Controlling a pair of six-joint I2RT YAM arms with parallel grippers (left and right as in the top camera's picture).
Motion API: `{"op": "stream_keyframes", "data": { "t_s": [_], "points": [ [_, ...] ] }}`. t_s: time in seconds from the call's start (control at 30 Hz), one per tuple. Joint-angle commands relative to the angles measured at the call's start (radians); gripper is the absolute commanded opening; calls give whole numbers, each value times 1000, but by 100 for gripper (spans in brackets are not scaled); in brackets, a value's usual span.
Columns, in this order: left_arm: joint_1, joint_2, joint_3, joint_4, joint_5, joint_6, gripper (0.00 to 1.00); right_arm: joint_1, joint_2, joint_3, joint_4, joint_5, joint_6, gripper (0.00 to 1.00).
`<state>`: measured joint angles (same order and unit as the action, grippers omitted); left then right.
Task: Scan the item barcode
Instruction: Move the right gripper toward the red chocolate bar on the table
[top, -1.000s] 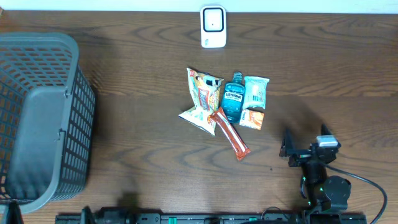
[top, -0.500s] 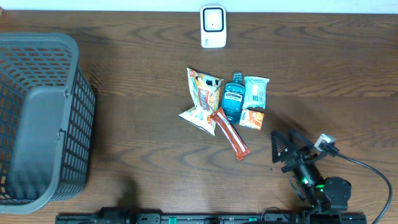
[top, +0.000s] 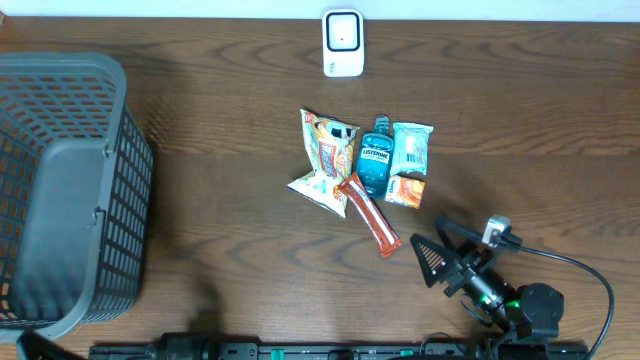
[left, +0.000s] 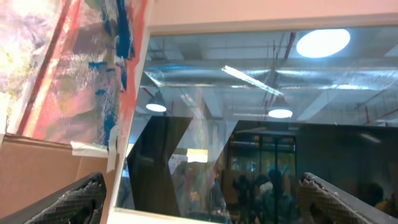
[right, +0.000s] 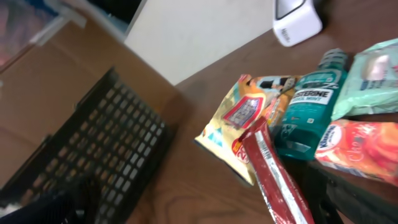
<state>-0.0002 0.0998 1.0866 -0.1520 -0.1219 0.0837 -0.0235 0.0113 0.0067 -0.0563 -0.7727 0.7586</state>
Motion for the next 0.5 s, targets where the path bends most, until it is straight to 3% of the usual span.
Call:
{"op": "stream_keyframes", "data": {
  "t_s": [0.0,0.23,0.47],
  "points": [
    [5,-60,-25,13,6,-3,98,5,-5,-1,-8,-69,-57,99],
    [6,-97,-116,65,-1,2,98,5,-5,-1,-11,-93,-132,99],
    [6,-97,-318,120,-3,1,98,5,54,-1,-11,-94,-156,99]
  ]
}}
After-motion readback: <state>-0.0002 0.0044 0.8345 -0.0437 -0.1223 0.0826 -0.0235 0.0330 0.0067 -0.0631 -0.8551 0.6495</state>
